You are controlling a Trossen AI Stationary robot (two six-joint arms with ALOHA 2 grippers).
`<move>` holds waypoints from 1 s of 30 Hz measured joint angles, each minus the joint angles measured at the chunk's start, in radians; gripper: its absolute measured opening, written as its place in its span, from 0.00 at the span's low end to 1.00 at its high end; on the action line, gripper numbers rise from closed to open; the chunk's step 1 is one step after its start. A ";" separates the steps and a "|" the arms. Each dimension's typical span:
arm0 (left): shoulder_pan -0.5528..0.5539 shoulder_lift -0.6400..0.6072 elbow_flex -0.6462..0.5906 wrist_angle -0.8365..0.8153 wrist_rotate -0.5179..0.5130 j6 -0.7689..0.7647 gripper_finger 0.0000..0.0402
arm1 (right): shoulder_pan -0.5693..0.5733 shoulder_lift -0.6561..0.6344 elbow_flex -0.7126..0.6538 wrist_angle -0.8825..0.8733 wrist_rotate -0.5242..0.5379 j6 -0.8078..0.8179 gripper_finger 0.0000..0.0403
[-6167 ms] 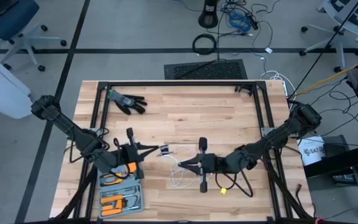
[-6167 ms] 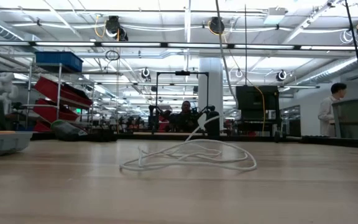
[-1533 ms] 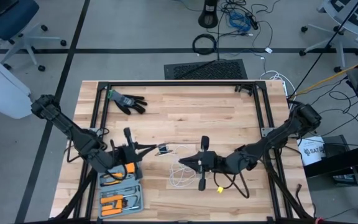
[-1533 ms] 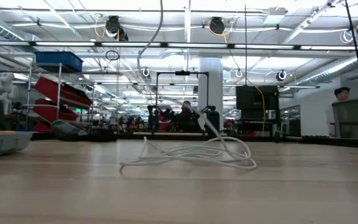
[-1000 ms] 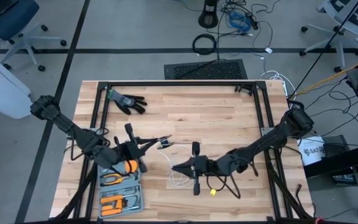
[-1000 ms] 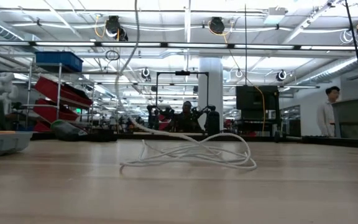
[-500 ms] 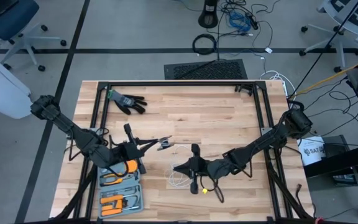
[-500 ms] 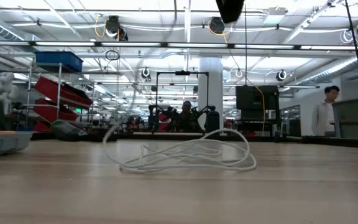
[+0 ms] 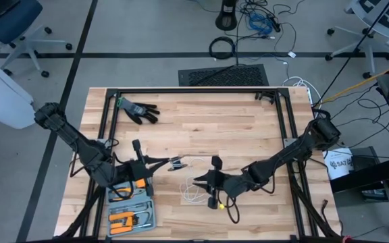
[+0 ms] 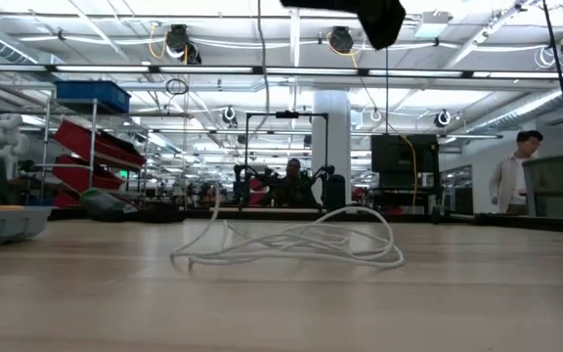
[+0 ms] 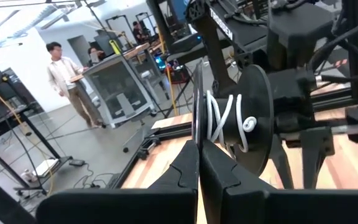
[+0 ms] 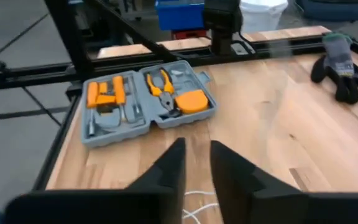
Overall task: Coil cords
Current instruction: Uncoil the white cable wire from the spool
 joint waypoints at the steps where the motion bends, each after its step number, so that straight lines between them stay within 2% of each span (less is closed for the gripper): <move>1: -0.001 0.000 0.000 0.003 0.000 -0.001 0.00 | 0.005 -0.005 0.000 -0.001 0.000 -0.005 0.19; 6: -0.013 0.000 0.000 0.005 0.000 -0.001 0.00 | 0.036 -0.044 0.000 -0.013 0.010 -0.049 0.36; 10: -0.012 0.000 0.000 -0.002 0.000 -0.007 0.00 | 0.061 -0.080 0.000 0.012 0.071 -0.075 0.42; 14: -0.012 0.000 0.000 0.000 0.015 -0.008 0.00 | 0.071 -0.096 0.000 0.078 0.131 -0.171 0.43; 18: -0.006 0.000 0.000 0.007 0.041 -0.008 0.00 | 0.043 -0.083 0.001 0.236 0.133 -0.313 0.43; 22: -0.003 0.000 0.000 0.010 0.053 -0.010 0.00 | 0.015 -0.064 0.000 0.293 0.130 -0.405 0.43; 27: -0.003 0.000 0.000 0.008 0.056 -0.028 0.00 | -0.024 -0.063 0.000 0.266 0.118 -0.419 0.42; 30: -0.003 0.000 0.000 0.008 0.055 -0.026 0.00 | -0.053 -0.063 0.000 0.268 0.053 -0.410 0.38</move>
